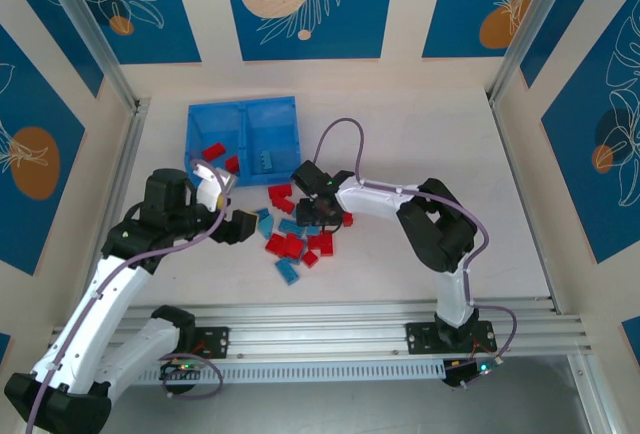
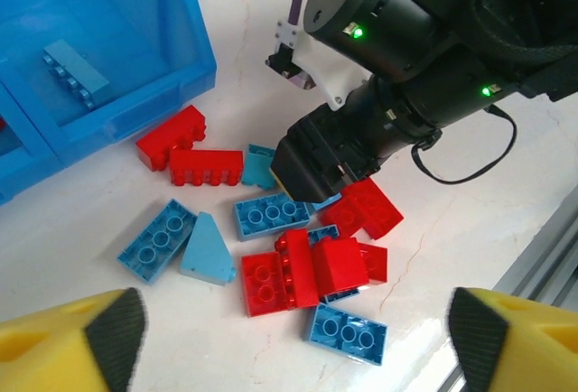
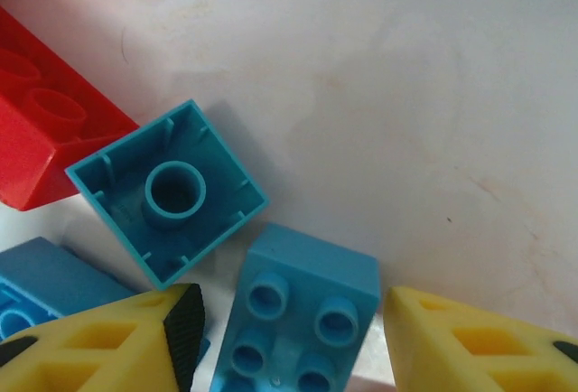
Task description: Sort the legos into containers by color
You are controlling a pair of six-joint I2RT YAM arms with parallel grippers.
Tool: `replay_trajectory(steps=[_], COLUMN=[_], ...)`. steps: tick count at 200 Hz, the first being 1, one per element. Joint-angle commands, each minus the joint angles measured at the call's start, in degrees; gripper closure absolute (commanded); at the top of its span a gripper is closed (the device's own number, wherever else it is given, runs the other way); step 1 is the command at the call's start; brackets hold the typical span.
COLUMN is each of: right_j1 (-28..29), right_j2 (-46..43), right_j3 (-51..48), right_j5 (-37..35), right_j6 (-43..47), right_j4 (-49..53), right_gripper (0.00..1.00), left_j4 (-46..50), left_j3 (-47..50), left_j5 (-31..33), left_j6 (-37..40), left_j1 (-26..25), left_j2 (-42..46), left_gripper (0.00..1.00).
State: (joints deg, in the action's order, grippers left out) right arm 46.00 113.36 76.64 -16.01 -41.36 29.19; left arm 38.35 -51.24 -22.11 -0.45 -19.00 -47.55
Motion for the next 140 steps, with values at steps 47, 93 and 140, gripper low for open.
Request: replay_trajectory(steps=[47, 93, 140], right_j1=[0.06, 2.29, 8.44], right_j2=[-1.58, -15.61, -14.91], right_j3=[-1.45, -3.62, 5.85], right_j5=[-1.32, -10.19, -14.29], right_j6=[-3.59, 1.07, 16.74], right_j4=[0.58, 0.22, -8.14], right_gripper=[0.65, 0.66, 0.66], left_j4=[-2.33, -5.55, -6.97], left_j3=[0.88, 2.26, 3.37], left_j5=[-1.38, -6.12, -1.41], left_j6=[0.55, 0.80, 1.22], left_j1=[-0.25, -0.25, -0.22], left_j2=[0.75, 3.87, 7.68], left_gripper=[0.00, 0.00, 0.00])
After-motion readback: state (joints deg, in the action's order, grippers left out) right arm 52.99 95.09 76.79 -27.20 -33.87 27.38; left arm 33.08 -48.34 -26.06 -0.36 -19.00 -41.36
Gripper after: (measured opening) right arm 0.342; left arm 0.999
